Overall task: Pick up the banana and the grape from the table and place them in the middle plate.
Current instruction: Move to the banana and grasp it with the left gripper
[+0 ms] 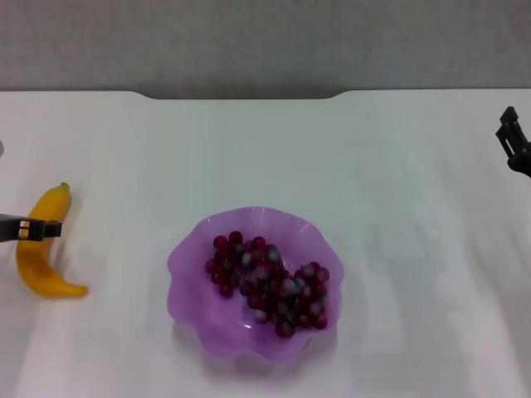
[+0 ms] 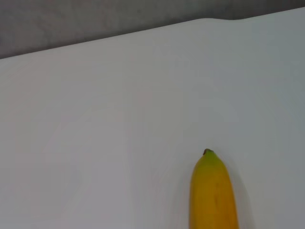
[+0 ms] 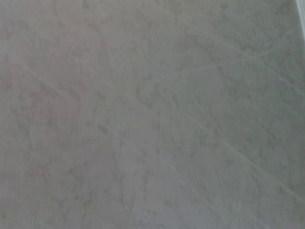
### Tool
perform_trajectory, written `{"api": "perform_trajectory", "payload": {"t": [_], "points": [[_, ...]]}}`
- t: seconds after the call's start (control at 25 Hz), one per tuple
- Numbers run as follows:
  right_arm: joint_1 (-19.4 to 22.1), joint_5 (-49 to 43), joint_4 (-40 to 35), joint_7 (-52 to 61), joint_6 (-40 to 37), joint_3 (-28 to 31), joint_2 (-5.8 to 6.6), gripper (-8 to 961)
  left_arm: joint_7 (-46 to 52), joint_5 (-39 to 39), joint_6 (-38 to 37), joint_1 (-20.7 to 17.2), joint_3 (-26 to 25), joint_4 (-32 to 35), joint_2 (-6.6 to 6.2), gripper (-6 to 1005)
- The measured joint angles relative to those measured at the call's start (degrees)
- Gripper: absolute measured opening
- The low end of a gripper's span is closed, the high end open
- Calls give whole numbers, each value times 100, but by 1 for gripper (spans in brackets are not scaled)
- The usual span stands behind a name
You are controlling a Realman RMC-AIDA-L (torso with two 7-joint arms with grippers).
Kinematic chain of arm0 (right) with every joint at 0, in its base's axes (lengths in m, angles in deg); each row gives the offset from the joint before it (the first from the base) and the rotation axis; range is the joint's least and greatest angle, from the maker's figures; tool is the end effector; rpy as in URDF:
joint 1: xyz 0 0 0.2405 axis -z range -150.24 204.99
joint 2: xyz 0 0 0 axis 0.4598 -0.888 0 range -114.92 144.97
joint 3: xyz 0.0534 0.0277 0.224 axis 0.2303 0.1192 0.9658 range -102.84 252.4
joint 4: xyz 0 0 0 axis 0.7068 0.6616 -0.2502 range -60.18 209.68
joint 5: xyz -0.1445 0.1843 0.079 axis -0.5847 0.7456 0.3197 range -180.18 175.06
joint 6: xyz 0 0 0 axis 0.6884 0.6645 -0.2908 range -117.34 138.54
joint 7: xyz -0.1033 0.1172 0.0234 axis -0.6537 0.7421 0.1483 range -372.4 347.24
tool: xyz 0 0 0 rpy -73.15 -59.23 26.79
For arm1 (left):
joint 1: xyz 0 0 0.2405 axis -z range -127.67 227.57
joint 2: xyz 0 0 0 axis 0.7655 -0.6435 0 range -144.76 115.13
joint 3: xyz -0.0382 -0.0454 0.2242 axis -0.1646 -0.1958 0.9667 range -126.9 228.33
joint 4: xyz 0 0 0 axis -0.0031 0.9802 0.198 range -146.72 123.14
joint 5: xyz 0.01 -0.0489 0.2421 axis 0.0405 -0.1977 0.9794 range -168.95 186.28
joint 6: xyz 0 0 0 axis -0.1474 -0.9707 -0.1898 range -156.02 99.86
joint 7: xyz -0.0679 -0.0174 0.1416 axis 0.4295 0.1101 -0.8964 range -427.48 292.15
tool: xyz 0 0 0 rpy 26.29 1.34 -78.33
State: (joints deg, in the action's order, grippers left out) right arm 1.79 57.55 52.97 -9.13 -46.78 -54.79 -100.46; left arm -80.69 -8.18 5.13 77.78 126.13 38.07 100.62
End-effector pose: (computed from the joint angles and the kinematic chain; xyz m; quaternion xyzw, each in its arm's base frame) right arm 0.3155 0.3906 -0.0076 -0.6374 0.2889 0.3231 0.6371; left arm -0.3346 0.4428 0.0405 -0.7261 -0.4579 0.0694 0.5082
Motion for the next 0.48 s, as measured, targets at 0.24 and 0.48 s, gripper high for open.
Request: {"api": "perform_trajectory", "payload": {"t": [0.24, 0.48], "points": [[1, 0, -1, 4, -16, -30, 0, 724, 13, 4, -129, 144, -1, -353, -34, 837], [5, 0, -1, 1, -19, -35, 0, 724, -20, 6, -121, 169, -1, -375, 29, 833]]}}
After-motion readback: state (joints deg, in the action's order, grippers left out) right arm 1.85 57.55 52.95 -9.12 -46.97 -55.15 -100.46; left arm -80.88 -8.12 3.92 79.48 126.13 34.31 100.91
